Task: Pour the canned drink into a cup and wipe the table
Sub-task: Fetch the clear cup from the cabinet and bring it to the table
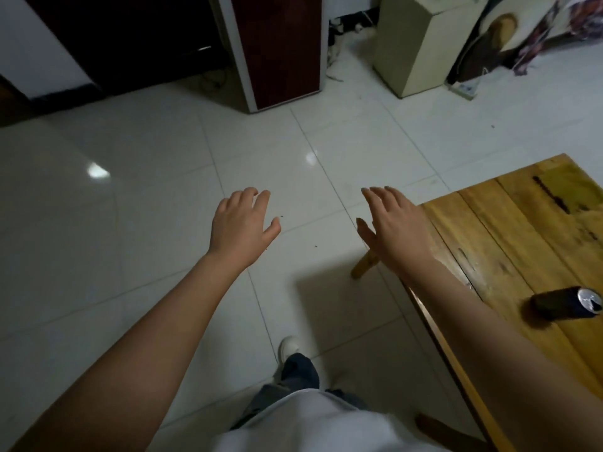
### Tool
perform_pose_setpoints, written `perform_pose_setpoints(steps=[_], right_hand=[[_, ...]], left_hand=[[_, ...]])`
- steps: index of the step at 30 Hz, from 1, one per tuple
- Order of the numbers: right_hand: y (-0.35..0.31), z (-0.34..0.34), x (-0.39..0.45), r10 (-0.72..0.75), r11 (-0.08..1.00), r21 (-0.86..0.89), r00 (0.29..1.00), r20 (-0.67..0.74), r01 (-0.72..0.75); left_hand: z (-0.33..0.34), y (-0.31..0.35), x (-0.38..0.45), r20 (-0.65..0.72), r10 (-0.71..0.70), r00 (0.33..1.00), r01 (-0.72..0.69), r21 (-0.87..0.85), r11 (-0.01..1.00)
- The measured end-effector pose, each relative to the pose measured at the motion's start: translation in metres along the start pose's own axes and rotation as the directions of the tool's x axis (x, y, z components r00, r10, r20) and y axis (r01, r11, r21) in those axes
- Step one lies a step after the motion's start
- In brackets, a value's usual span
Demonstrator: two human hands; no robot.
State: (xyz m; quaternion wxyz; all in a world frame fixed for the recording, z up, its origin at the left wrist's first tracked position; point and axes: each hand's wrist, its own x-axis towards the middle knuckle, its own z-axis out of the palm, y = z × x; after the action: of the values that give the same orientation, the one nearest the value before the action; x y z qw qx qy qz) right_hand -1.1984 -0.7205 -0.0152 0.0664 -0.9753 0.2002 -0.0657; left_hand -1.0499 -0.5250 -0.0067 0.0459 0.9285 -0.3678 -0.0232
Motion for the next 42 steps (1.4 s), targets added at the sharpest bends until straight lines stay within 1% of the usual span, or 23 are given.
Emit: perform_pose_setpoints(steps=[4,7,14,20,27,33,42], right_hand=[[-0.014,0.006,0.029,-0.027,1.0,-0.006,0.999,0.039,0.027],[-0.019,0.01,0.049,-0.013,1.0,-0.005,0.998,0.057,0.014],[-0.015,0.015,0.094,0.021,1.0,-0.009,0.999,0.034,-0.021],[0.005,0.023,0.151,0.052,0.999,-0.006,0.998,0.019,-0.052],[0.045,0.031,0.251,0.054,0.999,-0.003,0.998,0.011,-0.054],[0.082,0.025,0.352,0.048,0.999,0.006,0.999,0.006,-0.048],[0.123,0.026,0.482,0.095,0.995,0.011,0.995,0.035,-0.095]], left_hand=[[-0.002,-0.024,0.017,0.004,-0.028,1.0,0.028,-0.005,1.0],[-0.001,-0.038,0.035,0.019,-0.038,0.999,0.038,-0.006,0.999],[-0.006,-0.056,0.091,0.005,-0.021,1.0,0.021,-0.014,1.0],[-0.001,-0.061,0.156,0.024,0.001,1.0,-0.001,0.002,1.0],[0.001,-0.063,0.266,0.069,-0.001,0.998,-0.002,0.048,0.999],[-0.009,-0.056,0.371,0.039,-0.014,0.999,0.012,0.033,0.999],[-0.016,-0.061,0.517,0.009,0.039,0.999,-0.039,0.014,0.999]])
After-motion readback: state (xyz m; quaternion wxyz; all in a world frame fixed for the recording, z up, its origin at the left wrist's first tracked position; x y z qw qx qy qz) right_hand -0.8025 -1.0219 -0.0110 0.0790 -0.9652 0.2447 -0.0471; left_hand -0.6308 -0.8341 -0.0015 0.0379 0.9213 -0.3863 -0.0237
